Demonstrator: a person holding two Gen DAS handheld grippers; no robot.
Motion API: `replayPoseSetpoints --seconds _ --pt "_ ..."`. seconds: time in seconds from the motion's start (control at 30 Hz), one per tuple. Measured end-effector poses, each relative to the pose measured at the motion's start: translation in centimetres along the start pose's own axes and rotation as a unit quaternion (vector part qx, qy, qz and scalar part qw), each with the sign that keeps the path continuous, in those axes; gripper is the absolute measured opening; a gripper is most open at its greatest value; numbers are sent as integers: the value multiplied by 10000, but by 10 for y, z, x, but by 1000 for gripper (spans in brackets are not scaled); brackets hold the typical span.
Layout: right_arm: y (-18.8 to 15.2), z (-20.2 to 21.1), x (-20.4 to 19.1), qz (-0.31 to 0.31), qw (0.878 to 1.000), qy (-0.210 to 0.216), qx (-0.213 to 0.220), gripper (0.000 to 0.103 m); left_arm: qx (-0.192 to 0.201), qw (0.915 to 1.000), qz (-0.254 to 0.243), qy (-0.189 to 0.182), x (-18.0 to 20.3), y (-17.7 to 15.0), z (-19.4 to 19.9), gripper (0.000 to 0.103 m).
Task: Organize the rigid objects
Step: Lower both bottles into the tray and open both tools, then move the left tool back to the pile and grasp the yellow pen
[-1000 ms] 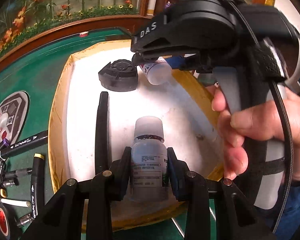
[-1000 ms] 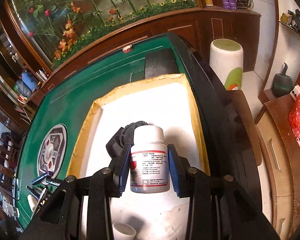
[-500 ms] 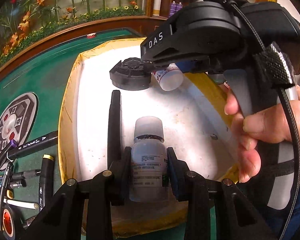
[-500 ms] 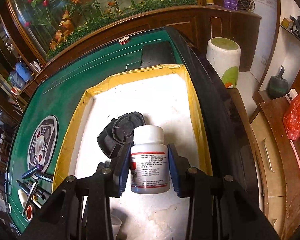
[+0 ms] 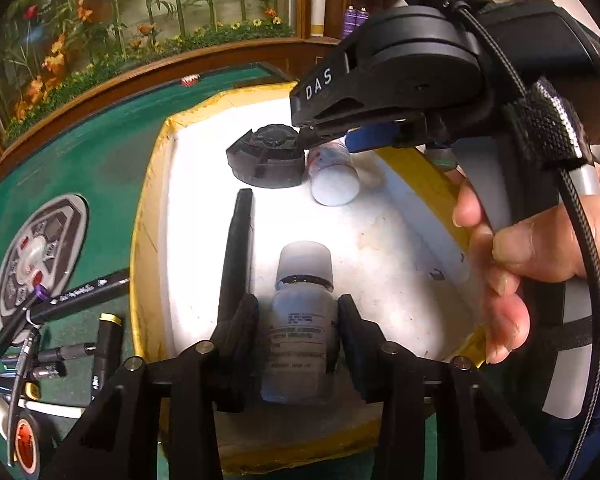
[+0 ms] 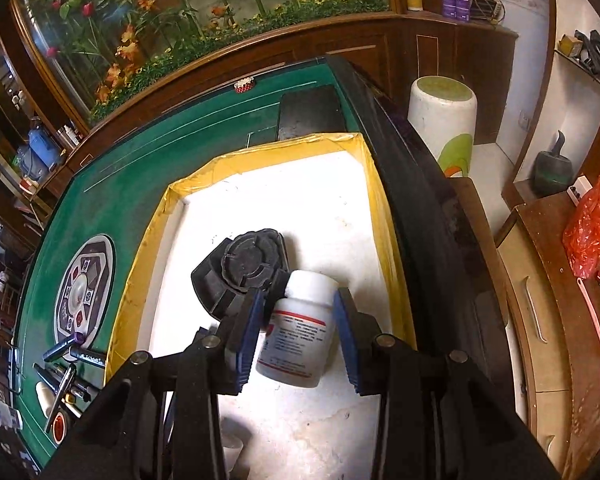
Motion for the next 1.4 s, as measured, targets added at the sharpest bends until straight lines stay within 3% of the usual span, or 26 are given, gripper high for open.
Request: replayPoseSetpoints --seconds 0.17,0.47,0.63,0.77,0.87,1.03,1.27,1.33,1.4 --pt "3 8 1 -61 9999 27 139 38 200 9995 -125 209 -1 1 8 64" --pt "13 49 2 -235 9949 184 965 50 811 9932 -555 625 12 -2 34 65" --pt "16 58 4 -288 9930 260 1112 51 959 9917 -475 714 12 -16 57 66" --pt "16 61 2 -301 9926 417 1101 51 994 9932 -59 602 -5 -31 82 66" --pt "12 71 -10 -148 9909 509 1235 52 1089 9913 31 743 -17 -43 108 66" --pt "-12 83 -61 483 9880 938 1124 53 1242 9860 493 995 -57 -69 154 67" --pt "-71 101 -142 1317 9723 1737 844 59 1196 9700 1779 1146 -154 -118 194 67" --pt "-85 104 -159 1457 9683 1869 789 59 1142 9595 2243 1264 -189 -134 198 67" --pt "-98 106 -178 1665 9627 1991 761 59 967 9513 2727 1063 -218 -149 194 67"
Point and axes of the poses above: each gripper's, at about its wrist camera, not at the fingertips, and z roughly against the way its jaws point, x to its right, y to its top, the point moved 3 cm from there along -z, roughly the way its jaws point, and after that the axes turned 8 degrees about -y, right-handed, at the moved point
